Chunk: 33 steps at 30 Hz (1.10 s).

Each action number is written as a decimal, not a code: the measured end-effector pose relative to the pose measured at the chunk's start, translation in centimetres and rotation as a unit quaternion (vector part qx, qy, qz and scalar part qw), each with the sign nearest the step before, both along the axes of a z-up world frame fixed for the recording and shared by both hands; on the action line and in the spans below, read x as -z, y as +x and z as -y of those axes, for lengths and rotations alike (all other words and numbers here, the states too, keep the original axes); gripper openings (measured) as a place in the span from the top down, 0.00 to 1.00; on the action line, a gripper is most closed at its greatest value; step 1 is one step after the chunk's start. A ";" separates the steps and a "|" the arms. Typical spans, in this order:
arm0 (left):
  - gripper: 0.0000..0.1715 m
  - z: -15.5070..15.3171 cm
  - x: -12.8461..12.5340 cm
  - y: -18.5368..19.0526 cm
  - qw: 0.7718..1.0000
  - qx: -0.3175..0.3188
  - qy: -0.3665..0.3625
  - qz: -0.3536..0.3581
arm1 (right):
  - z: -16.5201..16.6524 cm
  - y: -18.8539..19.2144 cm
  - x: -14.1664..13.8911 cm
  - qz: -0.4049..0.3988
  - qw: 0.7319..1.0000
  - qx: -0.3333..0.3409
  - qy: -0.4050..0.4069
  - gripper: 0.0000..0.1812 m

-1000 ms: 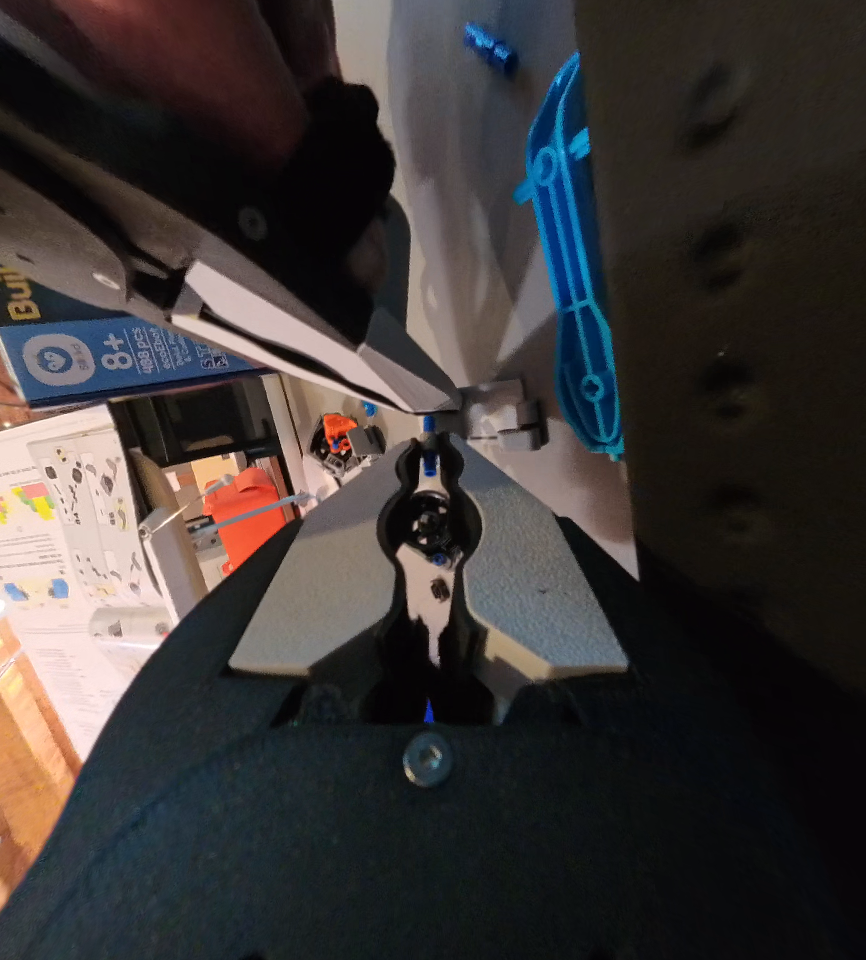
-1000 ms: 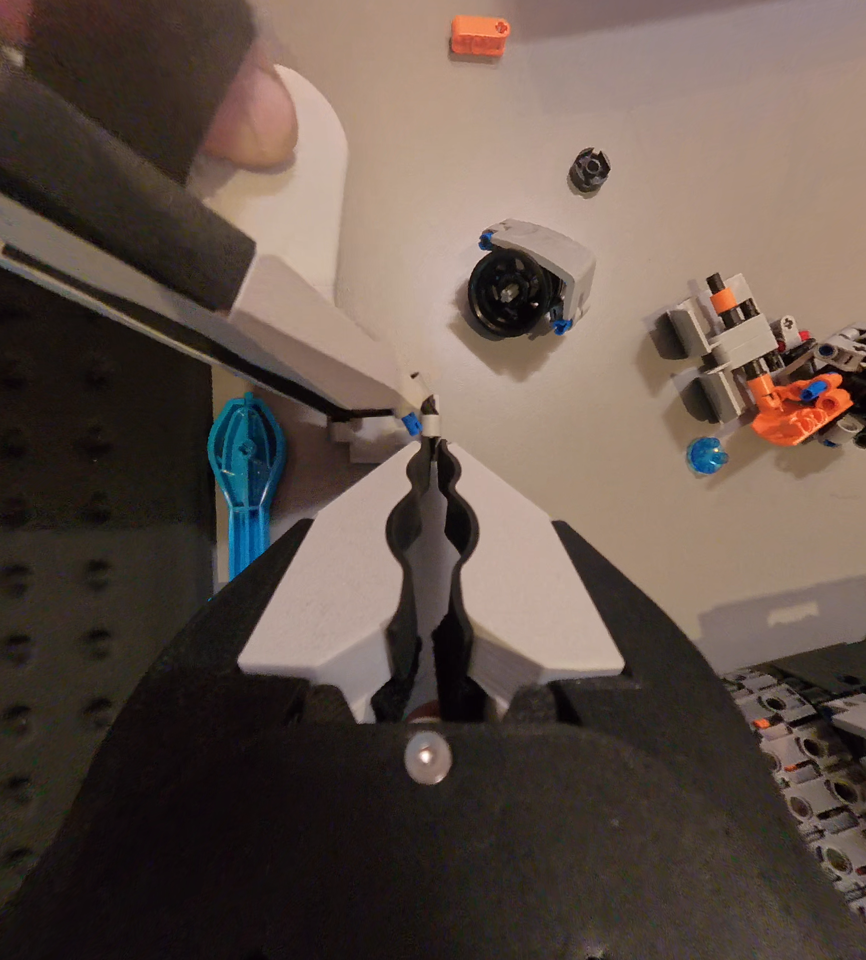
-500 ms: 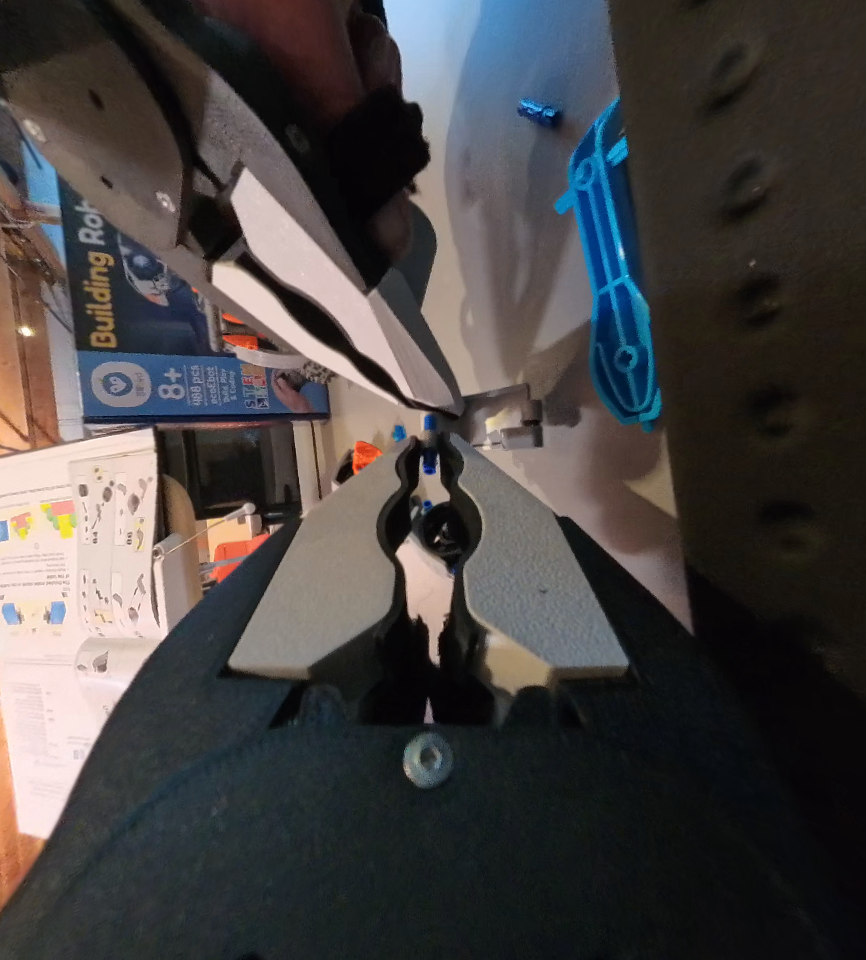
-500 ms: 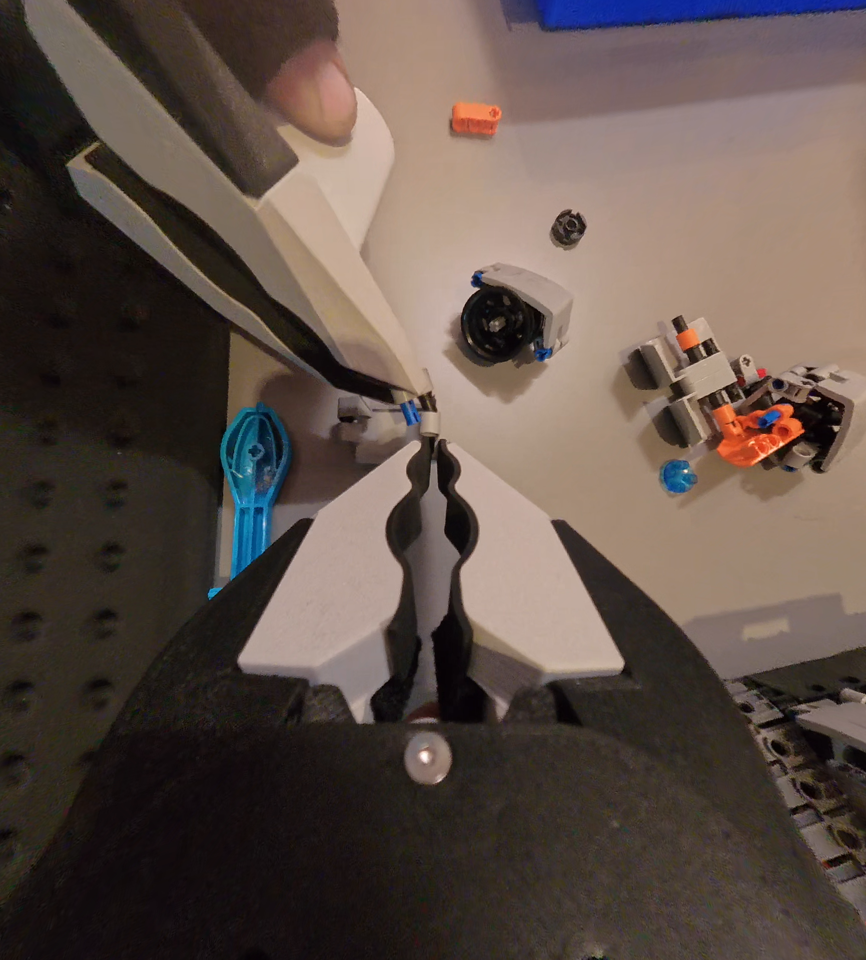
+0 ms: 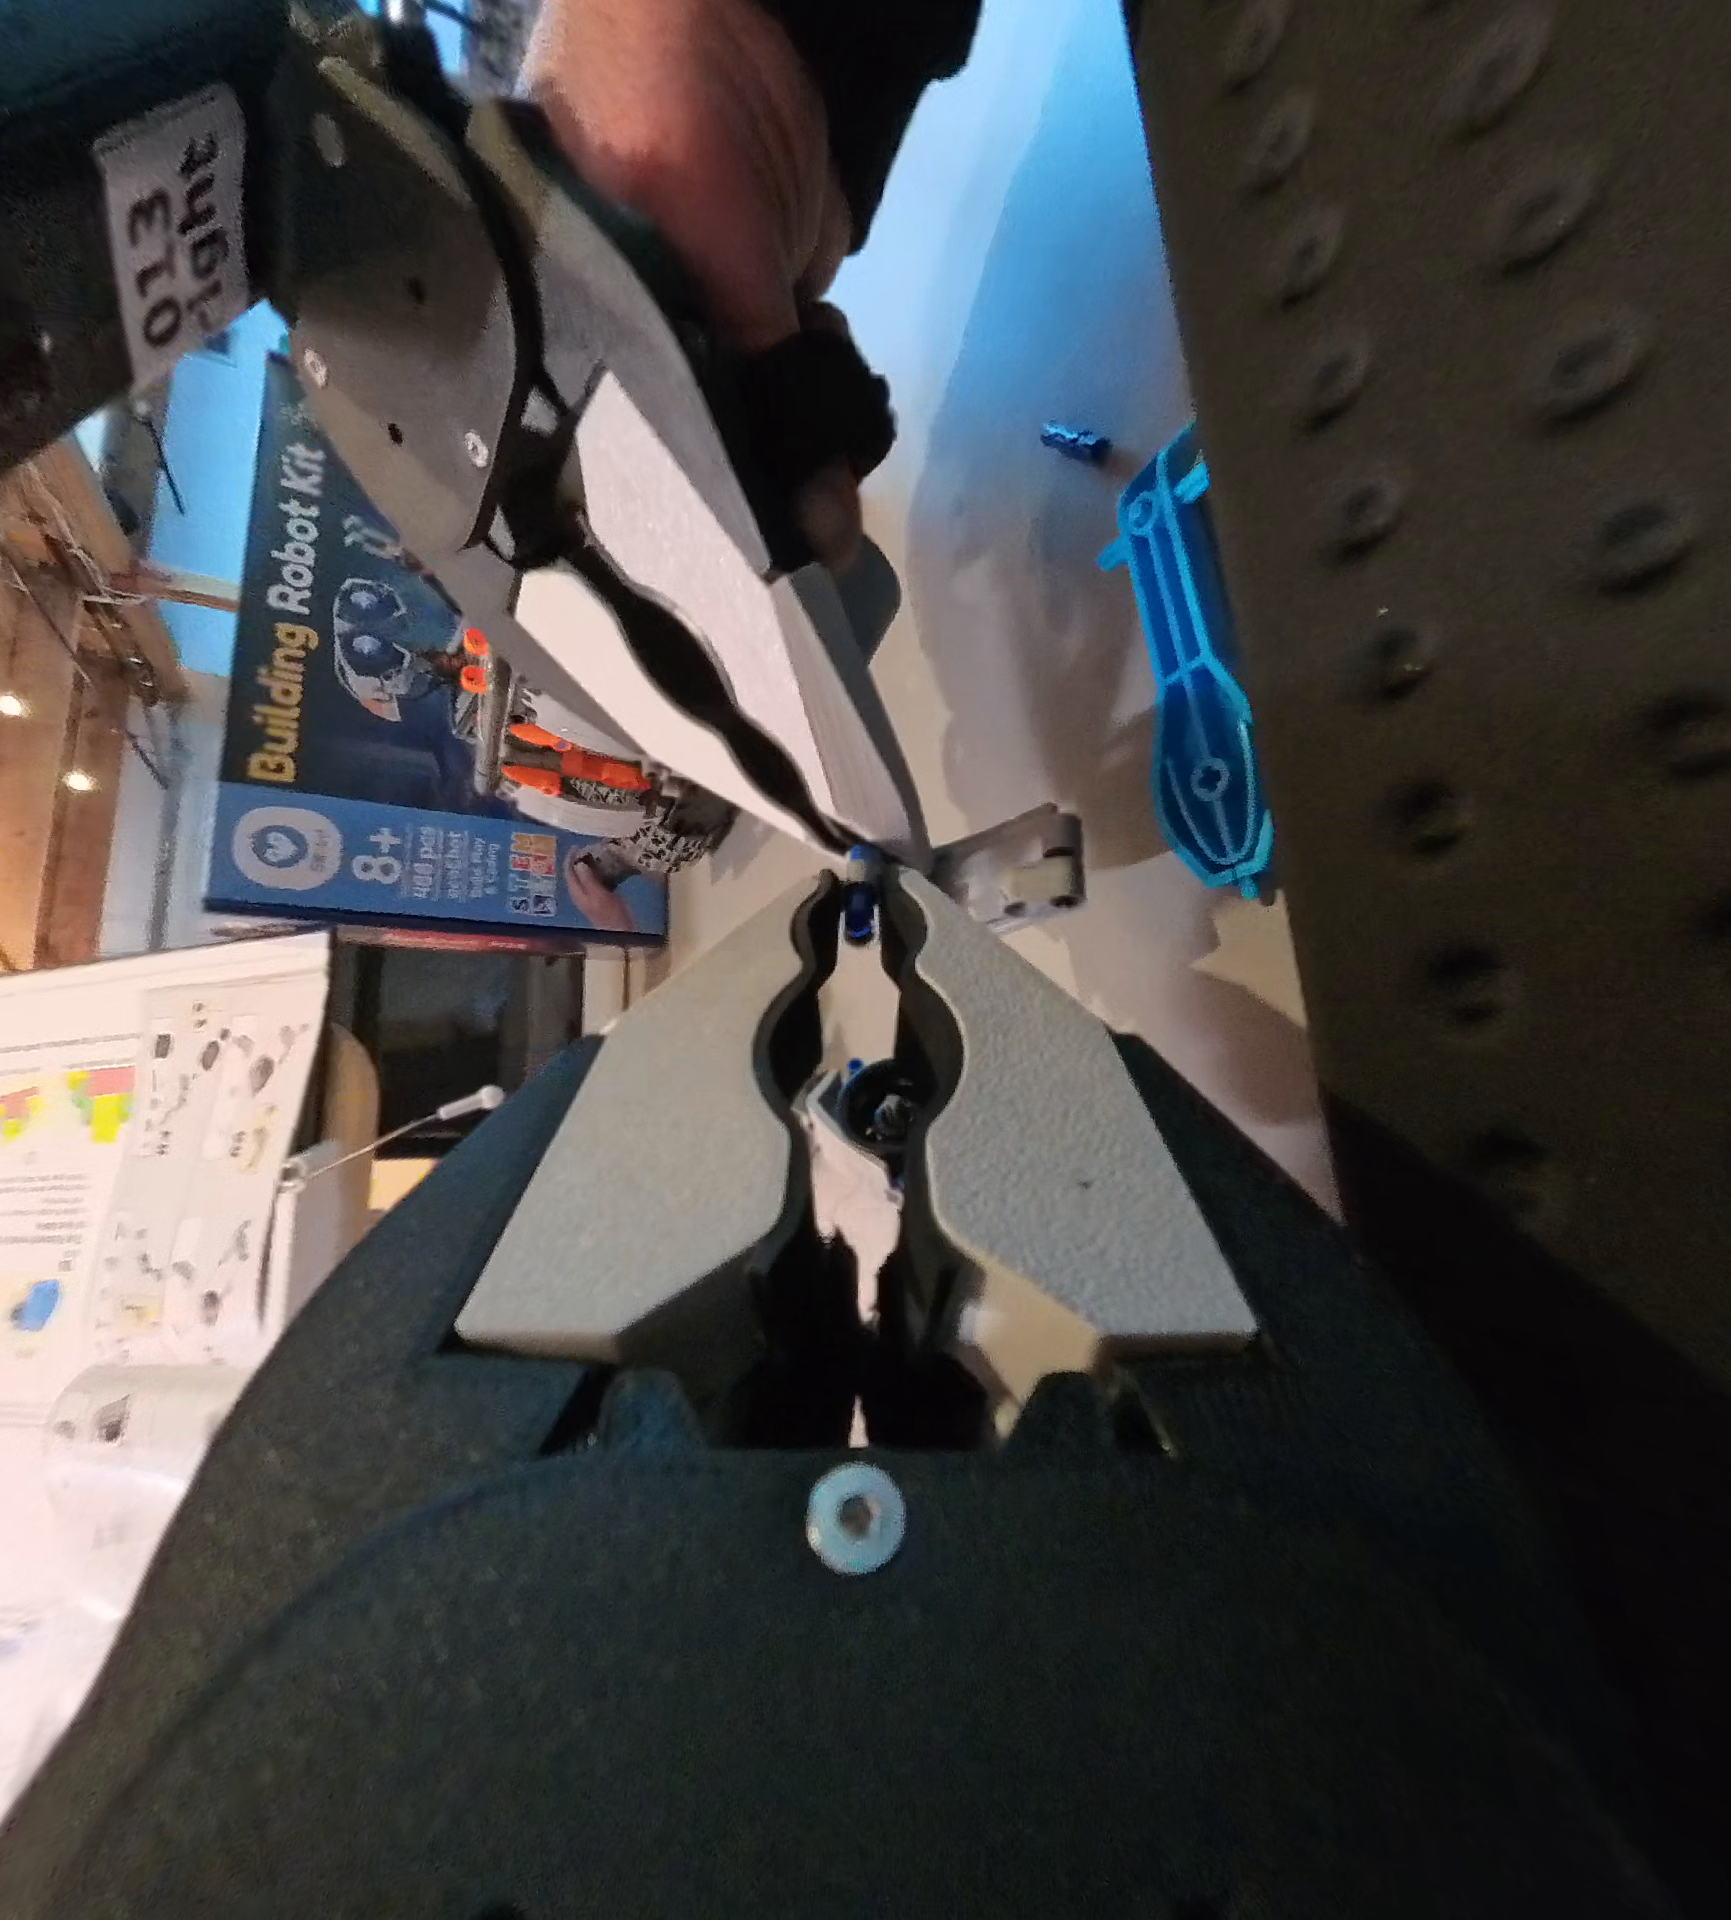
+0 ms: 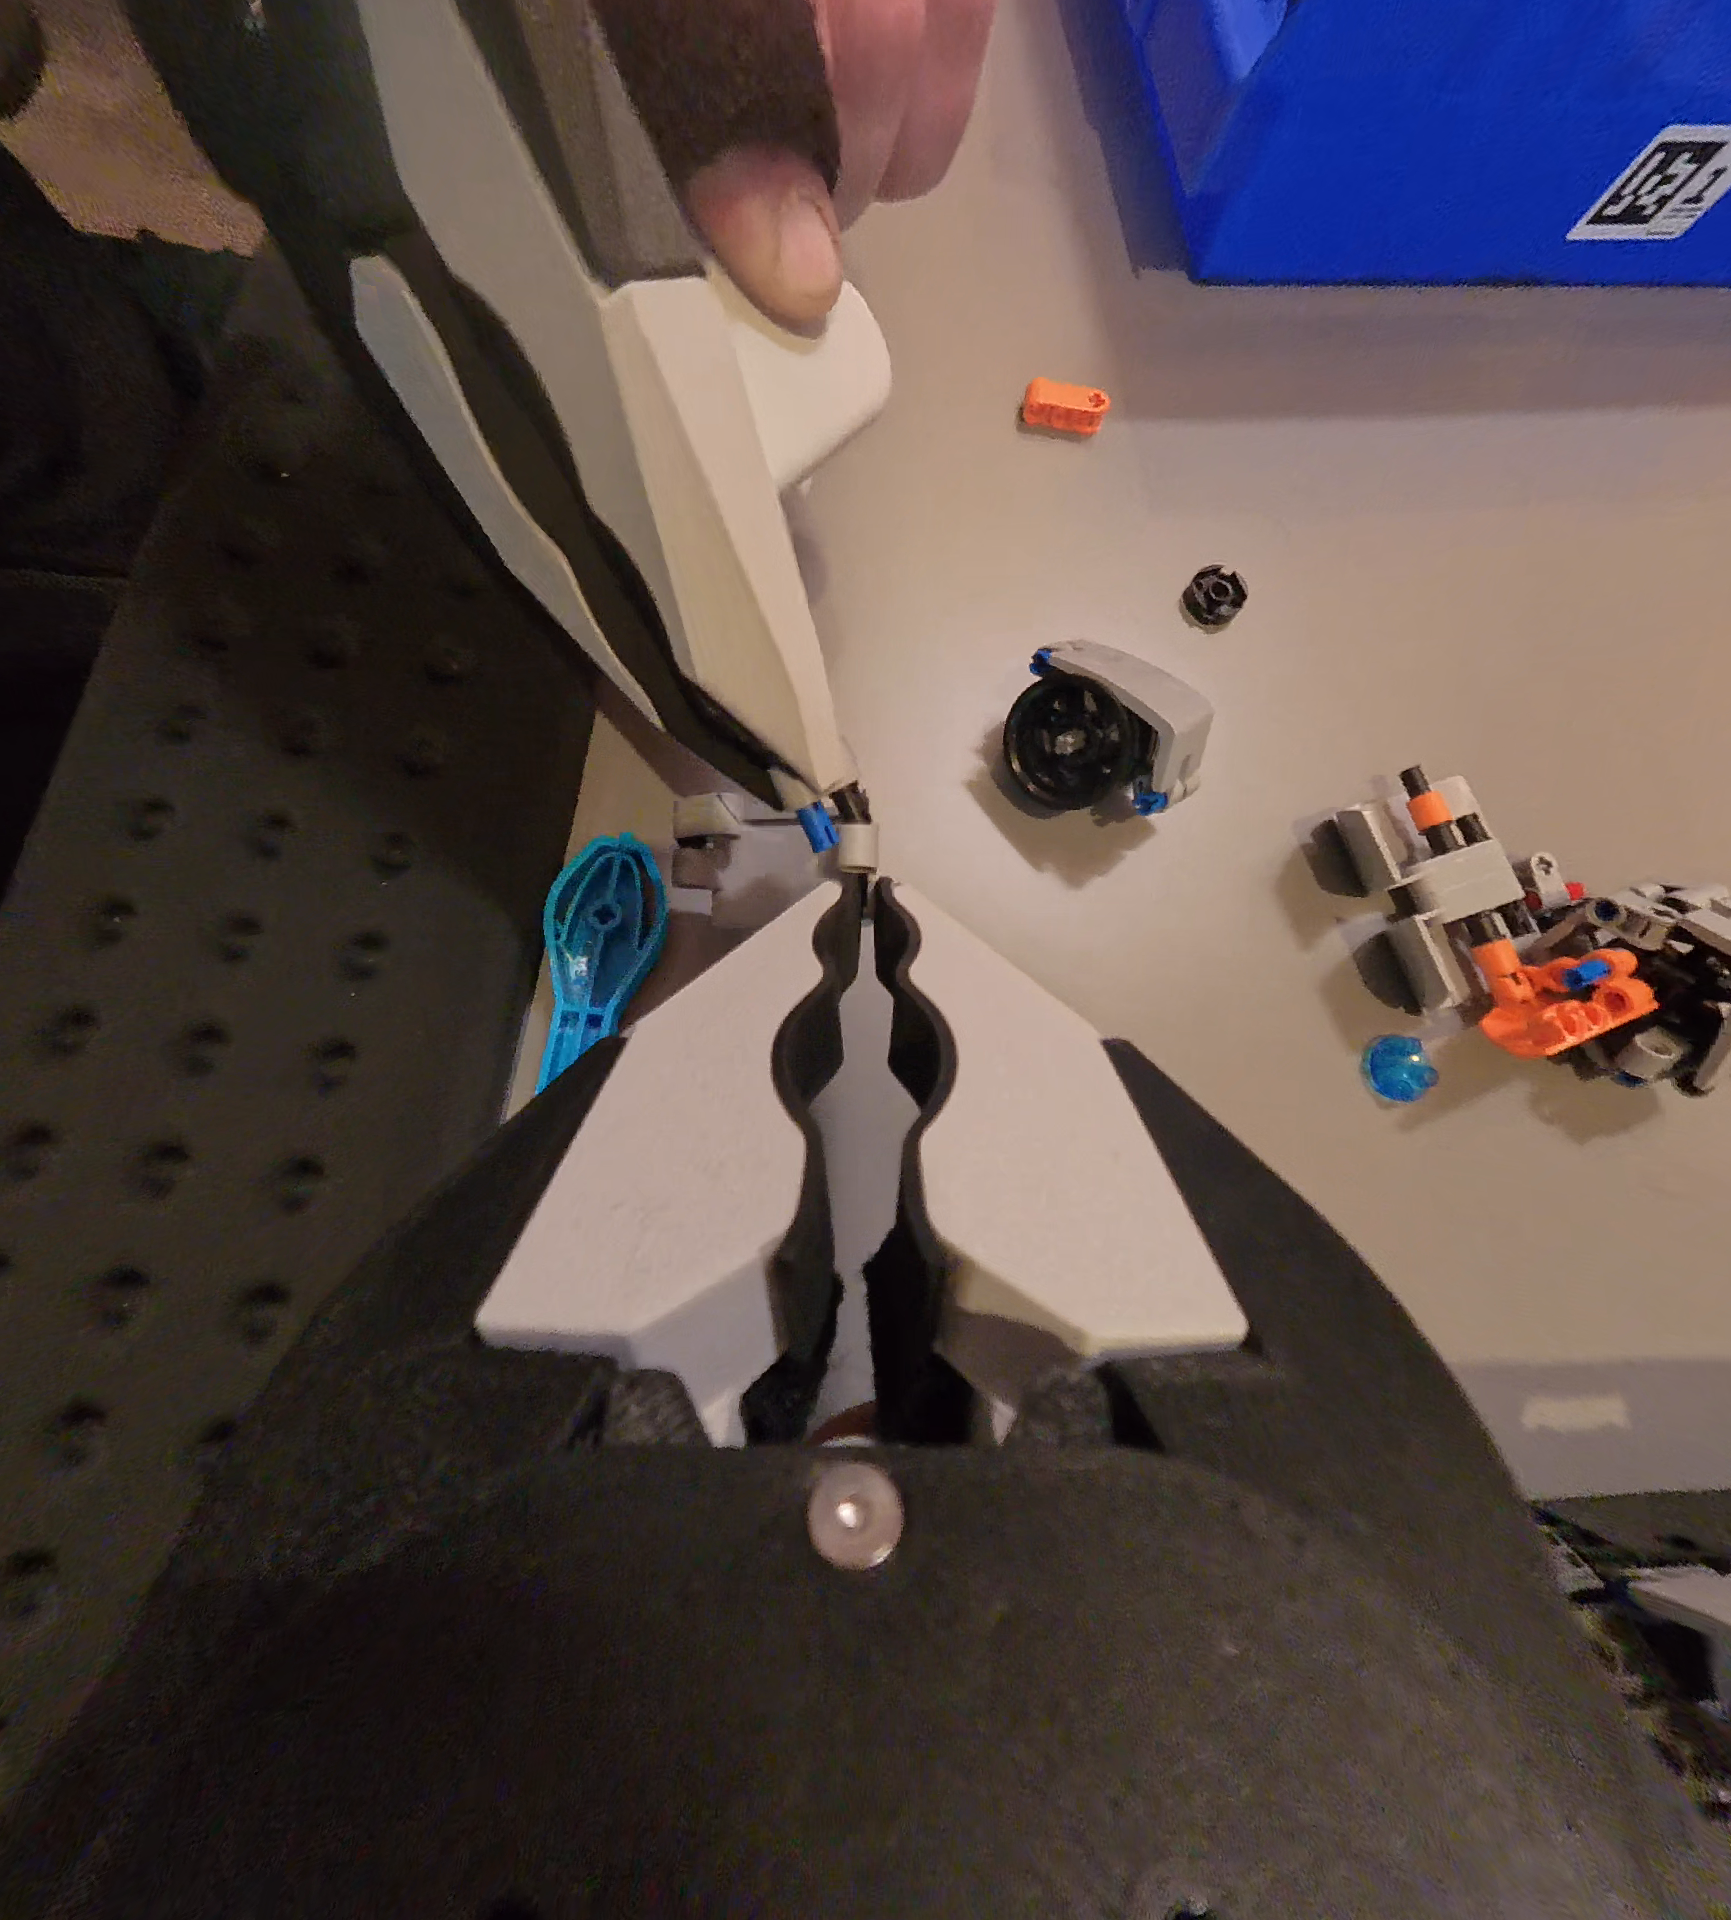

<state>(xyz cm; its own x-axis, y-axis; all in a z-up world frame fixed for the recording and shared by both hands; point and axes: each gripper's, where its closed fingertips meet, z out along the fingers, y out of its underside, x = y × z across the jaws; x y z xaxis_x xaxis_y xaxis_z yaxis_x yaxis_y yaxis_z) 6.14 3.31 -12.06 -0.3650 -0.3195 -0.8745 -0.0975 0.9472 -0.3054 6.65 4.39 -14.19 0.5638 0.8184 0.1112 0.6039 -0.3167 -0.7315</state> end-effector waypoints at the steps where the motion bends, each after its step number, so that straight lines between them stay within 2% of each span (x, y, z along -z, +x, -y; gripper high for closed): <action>1: 0.97 -0.2 -0.1 0.0 1.000 -0.001 -0.017 0.001 | 0.0 0.1 -0.1 0.000 1.000 0.000 0.004 1.00; 4: 0.97 -0.4 -0.6 0.1 0.997 -0.002 -0.077 -0.006 | -0.1 0.1 -0.5 -0.005 1.000 0.003 0.011 1.00; 7: 0.97 -0.4 -0.7 0.1 0.995 0.000 -0.103 -0.008 | -0.1 0.1 -0.6 -0.001 1.000 0.001 0.017 1.00; 18: 0.97 -1.1 -0.3 0.1 0.993 -0.016 -0.114 -0.017 | 0.0 0.0 -0.8 0.004 1.000 0.002 0.021 1.00; 22: 0.97 -0.2 -1.4 0.0 0.991 0.010 -0.131 0.000 | -0.1 0.2 -0.9 0.005 1.000 0.005 0.025 1.00; 33: 0.97 -0.2 -2.3 -0.2 0.992 0.017 -0.121 0.023 | -0.1 -0.1 -2.0 -0.002 0.998 -0.002 0.058 1.00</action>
<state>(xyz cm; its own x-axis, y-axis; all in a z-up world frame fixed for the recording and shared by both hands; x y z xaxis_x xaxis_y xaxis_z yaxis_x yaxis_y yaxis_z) 5.94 3.48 -9.79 -0.3402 -0.5102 -0.7899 -0.0478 0.8483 -0.5273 6.50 4.47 -12.15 0.5607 0.8027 0.2032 0.6028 -0.2274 -0.7648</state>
